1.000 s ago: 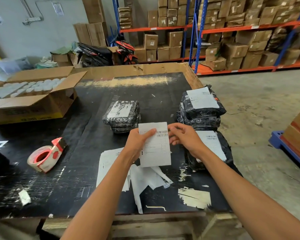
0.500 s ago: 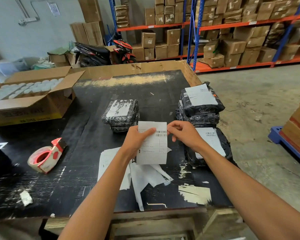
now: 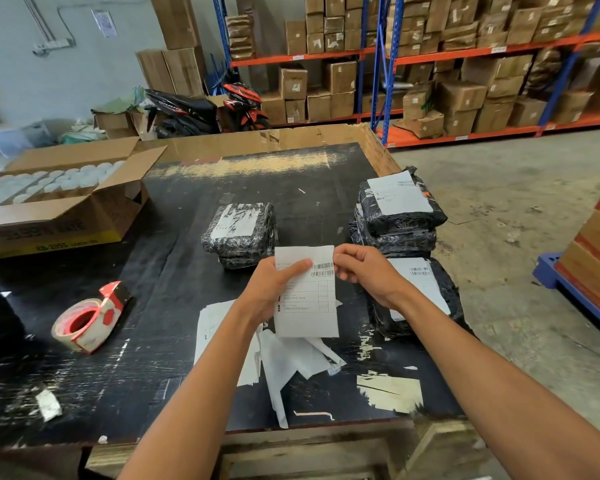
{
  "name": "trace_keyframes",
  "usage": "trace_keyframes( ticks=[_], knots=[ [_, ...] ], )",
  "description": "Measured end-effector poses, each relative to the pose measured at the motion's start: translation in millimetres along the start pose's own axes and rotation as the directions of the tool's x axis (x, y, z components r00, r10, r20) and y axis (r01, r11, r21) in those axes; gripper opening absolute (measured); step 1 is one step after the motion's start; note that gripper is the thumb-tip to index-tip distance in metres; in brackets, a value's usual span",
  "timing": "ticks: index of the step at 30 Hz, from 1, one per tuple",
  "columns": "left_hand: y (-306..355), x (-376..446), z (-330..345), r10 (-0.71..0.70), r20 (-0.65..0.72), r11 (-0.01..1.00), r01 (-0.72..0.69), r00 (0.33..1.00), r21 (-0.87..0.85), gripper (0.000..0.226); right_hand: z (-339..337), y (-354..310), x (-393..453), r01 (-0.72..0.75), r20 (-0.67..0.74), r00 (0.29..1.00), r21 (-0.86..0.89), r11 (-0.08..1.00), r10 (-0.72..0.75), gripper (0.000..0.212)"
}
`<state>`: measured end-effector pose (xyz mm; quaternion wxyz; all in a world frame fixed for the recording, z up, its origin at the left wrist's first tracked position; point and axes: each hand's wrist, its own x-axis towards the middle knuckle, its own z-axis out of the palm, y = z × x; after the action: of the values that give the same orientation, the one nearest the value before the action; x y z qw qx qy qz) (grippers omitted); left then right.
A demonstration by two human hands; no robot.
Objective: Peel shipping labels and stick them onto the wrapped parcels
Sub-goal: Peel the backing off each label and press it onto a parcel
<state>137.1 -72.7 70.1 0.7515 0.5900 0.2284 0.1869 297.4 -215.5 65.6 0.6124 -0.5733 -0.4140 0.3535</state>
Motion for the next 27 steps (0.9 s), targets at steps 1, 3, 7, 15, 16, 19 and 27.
trace_keyframes(
  ticks=[1, 3, 7, 15, 16, 19, 27],
  knots=[
    [0.1, 0.1, 0.2, -0.015, 0.006, 1.0, 0.015, 1.0, -0.016, 0.031, 0.5, 0.0, 0.9, -0.007, 0.007, 1.0, 0.02, 1.0, 0.007, 0.016],
    [0.2, 1.0, 1.0, -0.041, 0.006, 0.999, 0.041, 0.999, -0.032, 0.032, 2.2, 0.5, 2.7, -0.016, 0.01, 1.0, 0.049, 0.999, 0.015, 0.013],
    [-1.1, 7.2, 9.0, 0.072, -0.145, 0.963, -0.031, 0.987, 0.269, 0.053, 7.2, 0.1, 4.8, 0.008, -0.018, 1.0, 0.003, 1.0, -0.008, 0.02],
    [11.6, 7.9, 25.8, 0.401, -0.073, 0.85, -0.341, 0.913, 0.4, 0.006, 10.9, -3.0, 10.1, 0.053, -0.075, 0.995, -0.154, 0.987, -0.065, 0.019],
    [13.0, 7.5, 27.4, 0.396, -0.065, 0.853, -0.34, 0.916, 0.396, 0.011, 11.4, -4.1, 10.4, 0.07, -0.068, 0.994, -0.184, 0.98, -0.083, 0.018],
    [14.8, 7.7, 28.6, 0.387, -0.077, 0.842, -0.318, 0.919, 0.436, 0.025, 13.4, -6.3, 10.6, 0.11, -0.05, 0.991, -0.269, 0.957, -0.128, 0.02],
    [17.4, 9.9, 28.7, 0.343, -0.113, 0.866, -0.267, 0.933, 0.422, 0.016, 17.4, -10.6, 9.4, 0.134, -0.058, 0.984, -0.384, 0.914, -0.169, 0.026]
  ],
)
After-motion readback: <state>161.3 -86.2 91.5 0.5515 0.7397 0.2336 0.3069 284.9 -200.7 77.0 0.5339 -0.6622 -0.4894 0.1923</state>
